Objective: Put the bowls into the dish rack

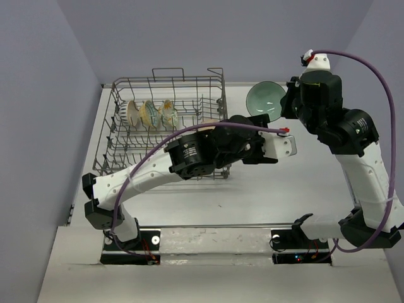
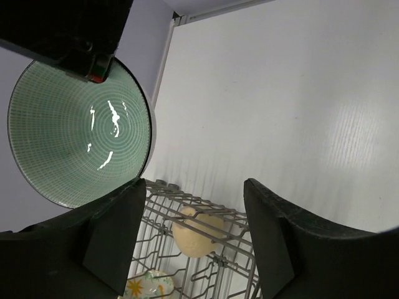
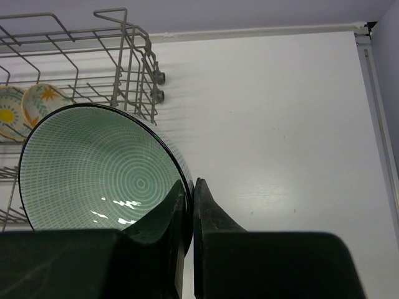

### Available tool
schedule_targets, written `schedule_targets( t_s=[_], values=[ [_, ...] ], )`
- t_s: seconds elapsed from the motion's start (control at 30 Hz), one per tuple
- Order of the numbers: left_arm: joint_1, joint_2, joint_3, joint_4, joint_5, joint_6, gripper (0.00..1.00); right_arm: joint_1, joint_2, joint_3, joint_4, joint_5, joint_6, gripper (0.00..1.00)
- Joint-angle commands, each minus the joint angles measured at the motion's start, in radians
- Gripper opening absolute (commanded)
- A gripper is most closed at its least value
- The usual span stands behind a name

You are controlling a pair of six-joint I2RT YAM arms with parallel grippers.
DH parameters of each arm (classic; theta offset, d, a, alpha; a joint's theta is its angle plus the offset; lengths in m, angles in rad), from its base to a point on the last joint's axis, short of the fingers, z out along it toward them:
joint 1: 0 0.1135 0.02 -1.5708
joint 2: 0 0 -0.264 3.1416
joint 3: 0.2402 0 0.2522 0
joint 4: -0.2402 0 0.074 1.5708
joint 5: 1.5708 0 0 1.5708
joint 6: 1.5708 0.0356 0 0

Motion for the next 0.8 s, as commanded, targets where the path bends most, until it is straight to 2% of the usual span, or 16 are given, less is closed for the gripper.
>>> schedule_targets(
  t_s=[0.0,0.2,0.5,0.77],
  values=[
    [-0.014,0.036,-0.004,0.043,-0.027,0.048,0.77,0.008,-0.008,0.039,0.049,-0.002,-0.013,0.01],
    [-0.032,0.080,-0.036,0.139,-0.228,0.125,0.76,0.008,-0.025,0.019,0.054,-0.009,-0.016,0.01],
    [-0.059,0.096,-0.001,0.135,-0.320,0.145,0.75,0.008,-0.036,-0.021,0.058,-0.011,-0.019,0.01],
    [-0.106,0.037,0.039,0.100,-0.313,0.144,0.76,0.008,-0.027,-0.027,0.060,-0.017,-0.013,0.01]
  ],
)
